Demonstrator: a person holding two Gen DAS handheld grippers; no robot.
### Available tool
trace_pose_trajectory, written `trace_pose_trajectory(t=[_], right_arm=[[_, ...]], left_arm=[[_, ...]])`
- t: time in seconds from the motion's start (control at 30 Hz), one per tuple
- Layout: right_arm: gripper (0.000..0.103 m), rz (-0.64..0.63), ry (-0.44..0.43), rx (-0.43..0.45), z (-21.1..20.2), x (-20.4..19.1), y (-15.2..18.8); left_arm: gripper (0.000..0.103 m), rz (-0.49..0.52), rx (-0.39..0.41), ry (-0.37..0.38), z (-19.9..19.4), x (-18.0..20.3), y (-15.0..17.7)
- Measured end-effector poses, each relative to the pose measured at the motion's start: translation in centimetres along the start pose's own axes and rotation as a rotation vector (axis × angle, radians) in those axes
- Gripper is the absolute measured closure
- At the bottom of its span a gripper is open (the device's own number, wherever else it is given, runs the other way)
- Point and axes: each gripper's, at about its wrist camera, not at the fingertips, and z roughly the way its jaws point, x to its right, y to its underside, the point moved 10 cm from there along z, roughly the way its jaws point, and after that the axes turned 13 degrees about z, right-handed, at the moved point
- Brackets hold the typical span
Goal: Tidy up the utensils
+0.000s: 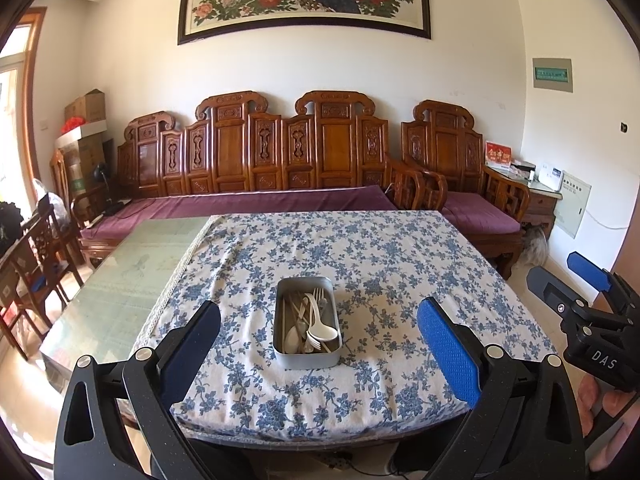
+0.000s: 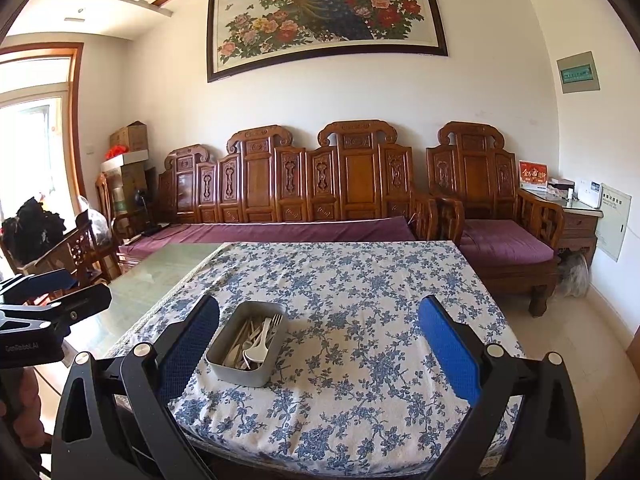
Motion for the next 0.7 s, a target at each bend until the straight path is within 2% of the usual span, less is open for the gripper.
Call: trace_pose_trajectory(t=[0.7], right_arm=[[0.003,0.003,-0.009,0.003,-0.09,-0.25,0.13]], left_arm=[[0.008,-0.009,0.013,-0.003,-0.5,0.23,-0.57]])
